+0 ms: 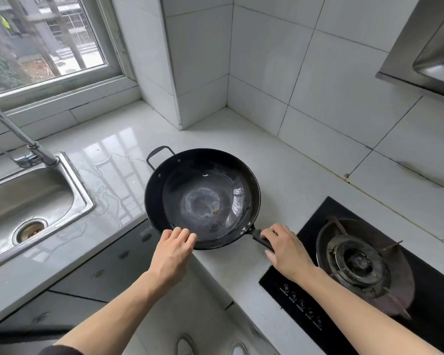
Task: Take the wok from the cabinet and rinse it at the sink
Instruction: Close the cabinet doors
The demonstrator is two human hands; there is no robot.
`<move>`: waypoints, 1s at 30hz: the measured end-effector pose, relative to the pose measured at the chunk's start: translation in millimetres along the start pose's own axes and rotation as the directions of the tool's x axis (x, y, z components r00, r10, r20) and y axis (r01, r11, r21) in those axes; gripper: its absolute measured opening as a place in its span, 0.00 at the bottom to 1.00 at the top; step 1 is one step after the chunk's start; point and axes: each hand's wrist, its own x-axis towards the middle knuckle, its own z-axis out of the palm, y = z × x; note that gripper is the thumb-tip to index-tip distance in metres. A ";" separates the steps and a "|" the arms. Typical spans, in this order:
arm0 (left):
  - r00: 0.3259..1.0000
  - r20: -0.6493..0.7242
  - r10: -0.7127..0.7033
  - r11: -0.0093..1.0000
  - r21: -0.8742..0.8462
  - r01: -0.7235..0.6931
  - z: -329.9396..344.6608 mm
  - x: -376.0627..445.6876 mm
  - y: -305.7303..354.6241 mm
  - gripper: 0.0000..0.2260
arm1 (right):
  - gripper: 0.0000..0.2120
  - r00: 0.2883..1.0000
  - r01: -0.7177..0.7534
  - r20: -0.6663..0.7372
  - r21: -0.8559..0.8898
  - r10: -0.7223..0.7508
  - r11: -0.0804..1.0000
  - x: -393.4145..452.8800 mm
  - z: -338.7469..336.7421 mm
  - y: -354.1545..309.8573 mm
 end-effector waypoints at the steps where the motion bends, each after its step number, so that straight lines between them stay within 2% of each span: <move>1: 1.000 0.008 -0.003 1.000 -0.021 0.003 -2.8 -0.2 0.8 0.14 | 0.14 1.000 -0.009 0.008 -0.001 0.009 1.000 1.5 -2.1 -1.7; 4: 1.000 0.003 0.001 0.994 -0.110 0.000 -13.7 0.9 2.2 0.18 | 0.11 1.000 -0.027 -0.014 -0.003 0.027 1.000 5.6 -8.4 -5.6; 8: 0.994 -0.098 -0.039 0.972 -0.233 0.015 -36.8 9.3 2.1 0.23 | 0.13 0.997 0.004 -0.073 0.042 -0.001 0.999 13.5 -23.5 -10.1; 11: 0.980 -0.171 -0.103 0.962 -0.266 0.055 -59.7 16.6 0.1 0.23 | 0.14 0.994 0.033 -0.109 0.056 -0.026 0.998 22.3 -37.8 -14.4; 14: 0.956 -0.194 -0.219 0.945 -0.288 0.158 -80.6 12.2 -1.5 0.21 | 0.14 0.984 0.091 -0.158 0.085 -0.077 0.992 30.6 -45.7 -26.2; 17: 0.913 -0.210 -0.351 0.903 -0.335 0.270 -93.3 -9.4 -6.5 0.21 | 0.14 0.969 0.190 -0.182 0.122 -0.166 0.974 43.0 -42.7 -50.3; 21: 0.846 -0.198 -0.494 0.847 -0.328 0.418 -101.2 -56.0 -26.1 0.16 | 0.17 0.938 0.325 -0.159 0.109 -0.307 0.939 59.5 -32.2 -99.8; 26: 0.748 -0.184 -0.638 0.762 -0.292 0.578 -98.7 -128.5 -64.8 0.18 | 0.17 0.888 0.459 -0.091 0.087 -0.452 0.884 71.9 -17.7 -176.7; 30: 0.676 -0.198 -0.709 0.703 -0.270 0.658 -93.4 -190.2 -100.0 0.18 | 0.20 0.821 0.571 -0.015 0.051 -0.571 0.819 87.8 -11.2 -250.8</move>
